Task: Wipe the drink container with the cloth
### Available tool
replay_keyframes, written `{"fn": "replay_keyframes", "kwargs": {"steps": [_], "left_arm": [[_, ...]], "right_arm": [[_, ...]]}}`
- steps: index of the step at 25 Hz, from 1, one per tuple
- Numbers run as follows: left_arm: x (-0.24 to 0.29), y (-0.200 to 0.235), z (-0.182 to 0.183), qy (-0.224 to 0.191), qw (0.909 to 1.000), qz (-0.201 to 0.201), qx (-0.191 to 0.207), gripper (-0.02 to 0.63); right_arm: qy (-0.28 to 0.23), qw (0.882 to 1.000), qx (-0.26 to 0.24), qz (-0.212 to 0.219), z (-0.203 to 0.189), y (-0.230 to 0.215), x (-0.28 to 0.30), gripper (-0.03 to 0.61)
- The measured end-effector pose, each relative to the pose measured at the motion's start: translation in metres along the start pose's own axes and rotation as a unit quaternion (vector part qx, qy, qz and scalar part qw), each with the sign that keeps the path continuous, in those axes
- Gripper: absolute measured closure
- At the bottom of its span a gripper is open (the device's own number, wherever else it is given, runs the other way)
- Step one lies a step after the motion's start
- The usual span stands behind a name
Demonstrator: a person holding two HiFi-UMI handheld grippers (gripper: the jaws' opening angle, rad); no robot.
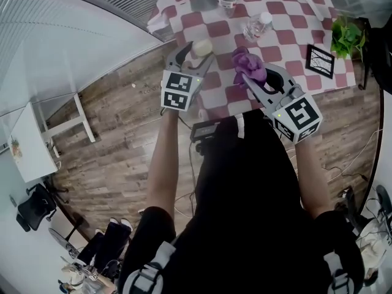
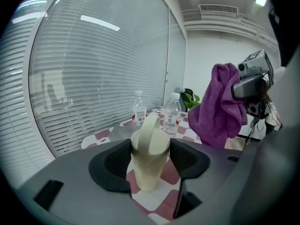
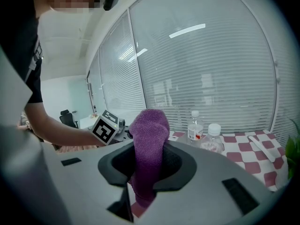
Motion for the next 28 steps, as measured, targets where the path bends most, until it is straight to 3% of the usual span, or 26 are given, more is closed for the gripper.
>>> {"fn": "replay_keyframes", "kwargs": {"steps": [9, 14, 19, 28], "left_arm": [[-0.003, 0.003, -0.001, 0.003, 0.9998, 0.007, -0.021, 0.341], [-0.009, 0.011, 0.0, 0.005, 0.995, 0.016, -0.099, 0.342], [-0.018, 0.017, -0.005, 0.012, 0.9824, 0.01, -0.186, 0.342], [-0.025, 0.018, -0.013, 0.022, 0.9682, 0.006, -0.249, 0.344]], "right_arm": [[-0.001, 1.0, -0.002, 0.001, 0.001, 0.003, 0.002, 0.472], [0.001, 1.0, -0.006, 0.004, 0.001, 0.006, 0.004, 0.472], [0.004, 1.0, -0.011, 0.008, -0.001, 0.011, 0.005, 0.472], [0.018, 0.999, -0.019, 0.022, -0.01, 0.018, 0.012, 0.469]]}}
Point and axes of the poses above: the fingertips, and each gripper's own axes: x forward along the fingers, y to its left, z out of its top, the point moved 5 cm from there along -x, backward along the fingers, and after that the axes turned 9 degrees about -y, right-handed, at the moved point
